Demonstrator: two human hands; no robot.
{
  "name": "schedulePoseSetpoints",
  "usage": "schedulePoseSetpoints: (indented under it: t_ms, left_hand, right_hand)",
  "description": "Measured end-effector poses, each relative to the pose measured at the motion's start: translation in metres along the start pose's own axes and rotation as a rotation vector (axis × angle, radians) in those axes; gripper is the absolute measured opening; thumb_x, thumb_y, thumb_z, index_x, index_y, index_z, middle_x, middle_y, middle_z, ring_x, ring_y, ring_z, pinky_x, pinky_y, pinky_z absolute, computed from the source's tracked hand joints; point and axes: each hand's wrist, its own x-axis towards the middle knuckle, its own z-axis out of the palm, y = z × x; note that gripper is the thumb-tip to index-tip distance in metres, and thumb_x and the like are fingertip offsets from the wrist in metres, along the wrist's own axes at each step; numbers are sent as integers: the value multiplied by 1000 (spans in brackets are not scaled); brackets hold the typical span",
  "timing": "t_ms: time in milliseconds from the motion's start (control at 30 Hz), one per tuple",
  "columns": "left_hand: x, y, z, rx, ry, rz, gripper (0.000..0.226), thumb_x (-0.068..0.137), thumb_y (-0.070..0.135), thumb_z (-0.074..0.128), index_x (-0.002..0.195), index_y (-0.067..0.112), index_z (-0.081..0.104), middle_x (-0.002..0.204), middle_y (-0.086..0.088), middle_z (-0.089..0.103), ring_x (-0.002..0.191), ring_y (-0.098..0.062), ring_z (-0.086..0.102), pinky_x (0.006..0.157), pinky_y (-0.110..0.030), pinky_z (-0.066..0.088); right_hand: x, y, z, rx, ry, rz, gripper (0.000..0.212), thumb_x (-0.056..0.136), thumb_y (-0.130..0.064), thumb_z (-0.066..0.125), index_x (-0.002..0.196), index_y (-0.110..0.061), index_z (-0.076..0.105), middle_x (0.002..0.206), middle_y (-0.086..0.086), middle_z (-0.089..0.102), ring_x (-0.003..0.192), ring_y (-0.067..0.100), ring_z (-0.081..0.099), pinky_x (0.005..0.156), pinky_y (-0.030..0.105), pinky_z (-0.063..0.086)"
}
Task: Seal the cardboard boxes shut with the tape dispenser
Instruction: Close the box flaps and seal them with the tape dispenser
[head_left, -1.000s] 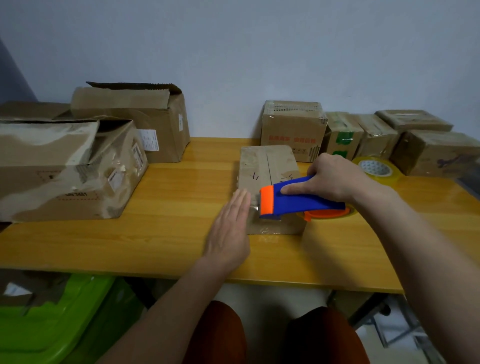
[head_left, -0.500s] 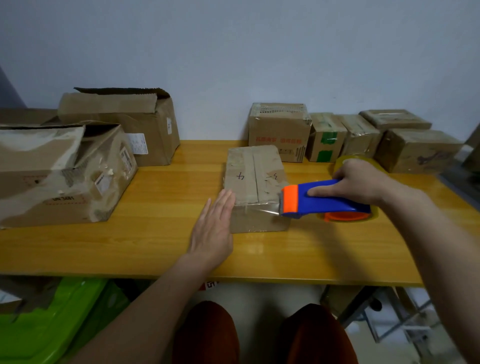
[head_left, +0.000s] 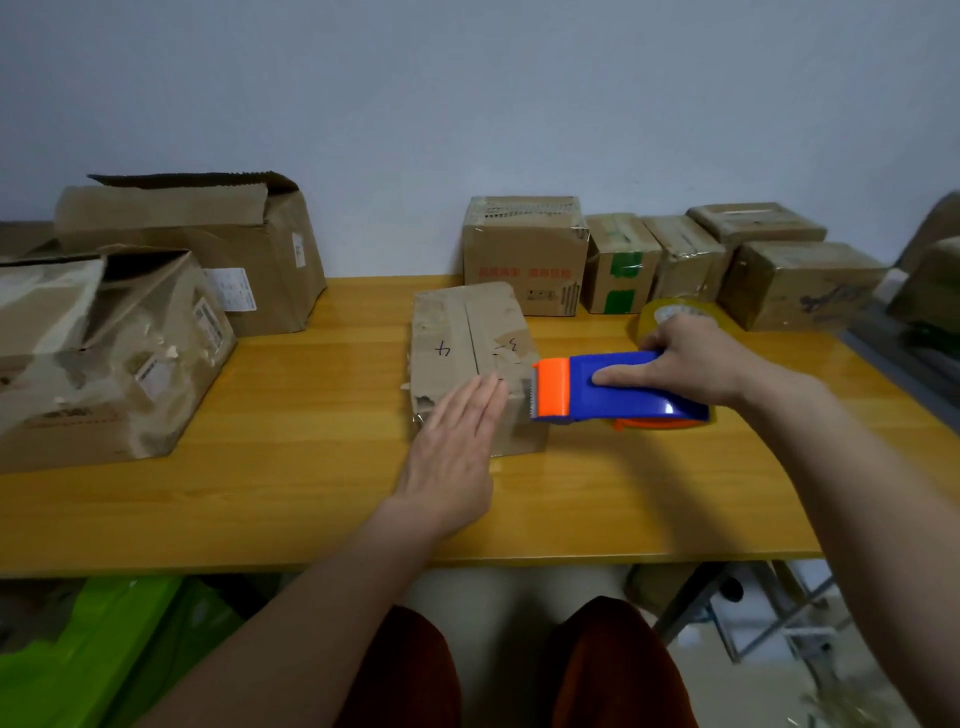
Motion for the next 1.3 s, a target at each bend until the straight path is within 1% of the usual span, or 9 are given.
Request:
schedulePoseSetpoints:
  t_ms: [233, 433, 767, 933, 1033, 1100, 1167, 1233, 1300]
  left_hand:
    - [3, 0, 3, 47, -40, -42, 97, 79, 29, 44, 147, 14, -23, 161, -5, -13, 147, -20, -13, 119, -38, -9]
    - [4, 5, -1, 44, -48, -60, 101, 79, 32, 52, 147, 19, -22, 162, -7, -2, 148, -22, 0, 117, -38, -8]
    - [10, 12, -5, 30, -70, -123, 93, 85, 32, 55, 151, 25, -11, 162, 0, 3, 147, -19, 3, 117, -36, -6]
    - [8, 20, -11, 17, -75, -186, 91, 86, 38, 55, 152, 24, -6, 161, 1, 4, 147, -19, 5, 118, -37, -1]
    - [8, 22, -12, 0, -68, -200, 92, 86, 42, 57, 152, 24, -3, 161, 0, 4, 147, -21, 5, 118, -38, 0]
    - [14, 18, -15, -38, -70, -192, 88, 86, 51, 58, 152, 25, 6, 160, -1, 14, 145, -21, 14, 118, -39, 8]
    - [19, 10, -21, -96, -25, -176, 77, 87, 60, 51, 150, 26, 21, 153, 1, 31, 137, -19, 28, 114, -38, 19]
    - [25, -2, -30, -164, 1, -164, 67, 91, 63, 36, 148, 29, 27, 144, 3, 42, 130, -18, 36, 109, -39, 25]
    - [32, -20, -37, -172, -42, -160, 67, 89, 65, 21, 148, 34, 28, 147, 2, 40, 135, -20, 32, 113, -43, 20]
  right_hand:
    - [-14, 50, -26, -10, 60, 88, 80, 37, -85, 54, 73, -16, 67, 70, 3, 66, 69, 17, 61, 62, 34, 49]
    - [-12, 44, -11, -277, 143, 51, 63, 66, -79, 57, 60, -16, 58, 59, 3, 56, 58, 16, 52, 47, 29, 34]
    - [18, -7, 37, -533, 300, 126, 57, 77, -67, 62, 61, -19, 34, 58, -1, 40, 59, 17, 47, 50, 29, 34]
    - [21, -1, 50, -717, 243, 147, 29, 89, -47, 57, 82, -19, 63, 60, -1, 48, 67, 20, 54, 58, 30, 35]
    - [16, 23, 55, -687, 318, 212, 48, 86, -57, 56, 60, -19, 41, 51, -3, 34, 52, 15, 40, 56, 29, 31]
    - [11, 31, 60, -691, 425, 183, 52, 85, -60, 55, 58, -20, 35, 49, -5, 32, 48, 15, 36, 55, 30, 28]
    - [4, 36, 70, -625, 478, 167, 43, 88, -58, 52, 69, -20, 43, 57, -2, 49, 56, 20, 50, 57, 31, 29]
    - [-2, 42, 84, -537, 464, 216, 38, 91, -55, 50, 82, -17, 50, 79, 6, 66, 75, 27, 62, 62, 33, 32]
    - [-9, 47, 98, -490, 424, 289, 40, 93, -52, 48, 92, -13, 55, 93, 11, 68, 87, 30, 62, 68, 36, 38]
